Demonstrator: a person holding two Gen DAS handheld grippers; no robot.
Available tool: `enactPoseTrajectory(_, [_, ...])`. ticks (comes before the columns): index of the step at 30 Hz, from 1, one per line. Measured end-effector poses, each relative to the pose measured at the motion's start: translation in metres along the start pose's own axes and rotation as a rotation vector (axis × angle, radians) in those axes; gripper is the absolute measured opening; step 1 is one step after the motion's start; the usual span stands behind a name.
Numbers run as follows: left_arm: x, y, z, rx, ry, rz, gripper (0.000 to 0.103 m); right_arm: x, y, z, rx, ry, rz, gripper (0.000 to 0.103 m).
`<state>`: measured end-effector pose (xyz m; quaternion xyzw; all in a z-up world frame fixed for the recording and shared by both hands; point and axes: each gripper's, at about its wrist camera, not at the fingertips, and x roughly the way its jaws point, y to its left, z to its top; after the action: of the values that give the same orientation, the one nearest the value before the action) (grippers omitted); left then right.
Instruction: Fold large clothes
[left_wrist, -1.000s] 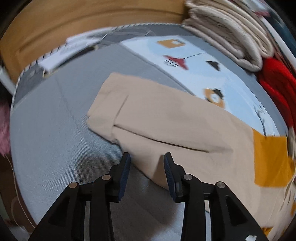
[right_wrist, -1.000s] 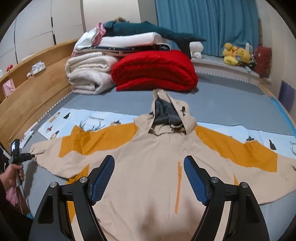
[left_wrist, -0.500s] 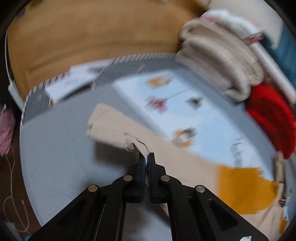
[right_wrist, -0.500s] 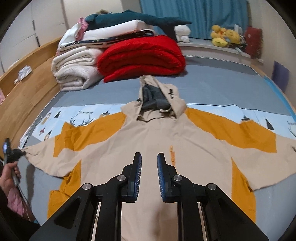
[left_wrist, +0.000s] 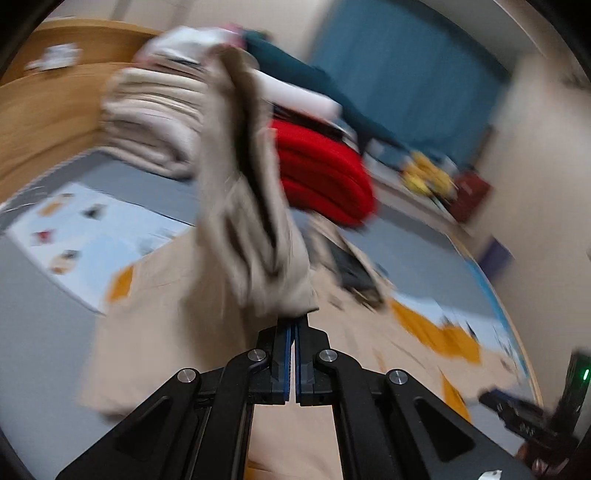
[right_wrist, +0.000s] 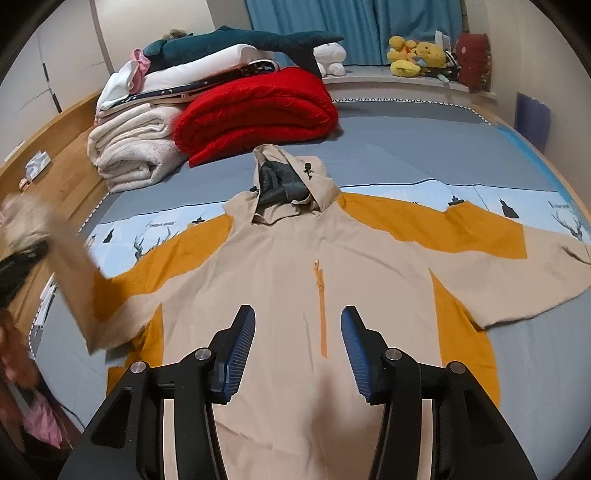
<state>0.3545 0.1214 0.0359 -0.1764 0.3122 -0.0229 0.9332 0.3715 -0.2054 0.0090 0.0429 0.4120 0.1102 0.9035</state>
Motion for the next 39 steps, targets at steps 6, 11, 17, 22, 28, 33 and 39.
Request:
enactPoseTrajectory(6, [0.079, -0.055, -0.050, 0.084, 0.285, -0.148, 0.000, 0.005, -0.008, -0.010, 0.056, 0.000, -0.025, 0.016])
enactPoseTrajectory(11, [0.094, -0.048, -0.058, 0.092, 0.387, -0.173, 0.016, 0.031, -0.017, -0.016, 0.132, 0.061, -0.022, 0.017])
enactPoseTrajectory(17, [0.078, -0.010, -0.034, 0.039, 0.288, -0.099, 0.022, 0.066, -0.020, -0.018, 0.207, 0.125, 0.035, 0.030])
enactPoseTrajectory(22, [0.078, 0.031, -0.021, -0.024, 0.256, -0.034, 0.022, 0.109, -0.021, -0.038, 0.329, 0.268, 0.109, 0.035])
enactPoseTrajectory(28, [0.069, 0.058, -0.004, -0.055, 0.211, 0.001, 0.022, 0.161, -0.013, -0.085, 0.439, 0.499, 0.090, 0.035])
enactPoseTrajectory(33, [0.066, 0.083, 0.006, -0.102, 0.176, 0.061, 0.022, 0.171, -0.002, -0.093, 0.442, 0.508, 0.091, 0.035])
enactPoseTrajectory(39, [0.066, 0.103, 0.015, -0.145, 0.139, 0.146, 0.022, 0.160, 0.019, -0.063, 0.349, 0.378, 0.114, 0.006])
